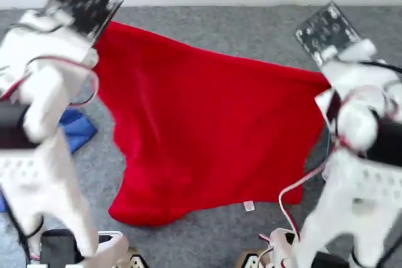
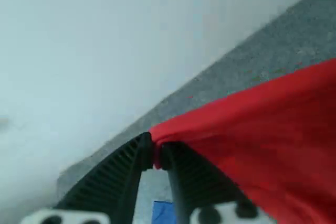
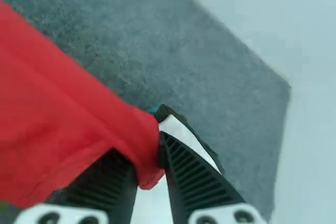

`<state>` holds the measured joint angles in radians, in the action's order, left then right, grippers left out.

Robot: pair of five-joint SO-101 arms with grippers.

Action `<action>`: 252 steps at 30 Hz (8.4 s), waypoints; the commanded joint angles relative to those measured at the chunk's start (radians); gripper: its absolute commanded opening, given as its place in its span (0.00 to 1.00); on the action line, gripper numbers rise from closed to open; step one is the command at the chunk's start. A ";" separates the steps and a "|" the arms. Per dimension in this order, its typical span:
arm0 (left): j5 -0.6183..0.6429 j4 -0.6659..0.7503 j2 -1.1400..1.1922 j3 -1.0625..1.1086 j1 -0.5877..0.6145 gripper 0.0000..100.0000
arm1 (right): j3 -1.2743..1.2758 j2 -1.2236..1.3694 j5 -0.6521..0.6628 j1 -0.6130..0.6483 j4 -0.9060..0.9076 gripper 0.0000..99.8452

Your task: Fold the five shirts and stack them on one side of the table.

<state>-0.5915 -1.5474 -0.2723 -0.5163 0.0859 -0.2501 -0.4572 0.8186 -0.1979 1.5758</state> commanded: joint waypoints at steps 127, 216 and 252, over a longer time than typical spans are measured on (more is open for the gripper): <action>0.525 0.106 1.686 -1.161 -0.295 0.12 | 0.373 0.486 -0.109 0.168 -0.068 0.01; 0.459 -0.213 1.232 -0.997 -0.282 0.02 | 0.367 0.397 -0.061 0.068 0.162 0.16; 0.133 -0.209 -0.132 0.992 -0.253 0.21 | -0.132 0.395 -0.321 0.073 0.225 0.32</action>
<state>-0.4473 -1.7331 -0.3736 0.4427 -0.1657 -0.3698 0.0184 0.5317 -0.1289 1.7553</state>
